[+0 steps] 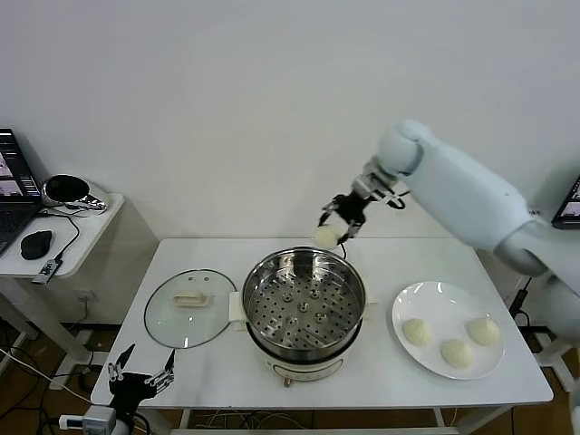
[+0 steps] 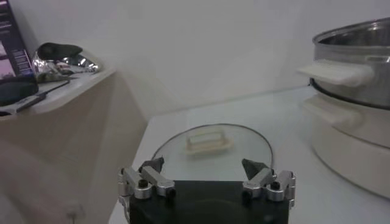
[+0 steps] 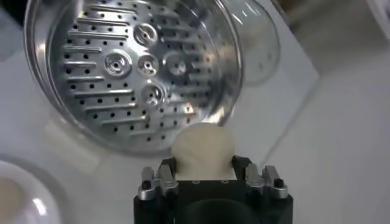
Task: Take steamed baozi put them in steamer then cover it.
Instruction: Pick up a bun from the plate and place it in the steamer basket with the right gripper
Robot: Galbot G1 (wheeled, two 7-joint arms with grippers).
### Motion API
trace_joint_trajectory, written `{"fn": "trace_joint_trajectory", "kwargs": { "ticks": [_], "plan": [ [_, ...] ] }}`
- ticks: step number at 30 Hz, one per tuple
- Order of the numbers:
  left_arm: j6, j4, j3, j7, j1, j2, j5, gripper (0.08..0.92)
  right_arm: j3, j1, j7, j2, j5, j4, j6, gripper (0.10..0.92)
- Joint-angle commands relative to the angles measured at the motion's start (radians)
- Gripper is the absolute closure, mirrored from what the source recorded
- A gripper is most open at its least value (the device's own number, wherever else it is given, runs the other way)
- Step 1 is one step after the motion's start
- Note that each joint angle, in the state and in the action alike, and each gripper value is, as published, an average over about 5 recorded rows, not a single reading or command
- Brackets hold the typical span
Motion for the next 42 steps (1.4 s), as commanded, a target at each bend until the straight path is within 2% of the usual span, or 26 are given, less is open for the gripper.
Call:
{"fn": "trace_joint_trajectory", "kwargs": {
  "ticks": [1,9,19,36,39,42],
  "plan": [
    [0.000,0.000,-0.001,-0.001,0.001,-0.001,0.001,0.177,-0.040,0.022,0.006,0.090,-0.046,-0.016,0.213,0.440],
    [0.000,-0.012,0.004,-0.003,0.011,-0.012,0.009,0.177,-0.070,-0.001,0.016,0.104,-0.148,0.027,0.213,0.440],
    [-0.005,0.004,0.007,-0.005,0.007,-0.018,0.005,0.177,-0.036,-0.061,0.068,0.125,-0.361,0.015,0.212,0.440],
    [-0.006,0.024,0.011,-0.005,-0.006,-0.013,-0.003,0.177,-0.032,-0.132,0.141,0.142,-0.415,-0.018,0.211,0.440],
    [-0.006,0.027,0.010,-0.005,-0.007,-0.015,-0.004,0.177,-0.035,-0.137,0.162,0.145,-0.412,-0.020,0.211,0.418],
    [-0.007,0.029,0.012,-0.005,-0.007,-0.016,-0.004,0.177,-0.039,-0.137,0.166,0.144,-0.393,-0.015,0.200,0.349]
  ]
}}
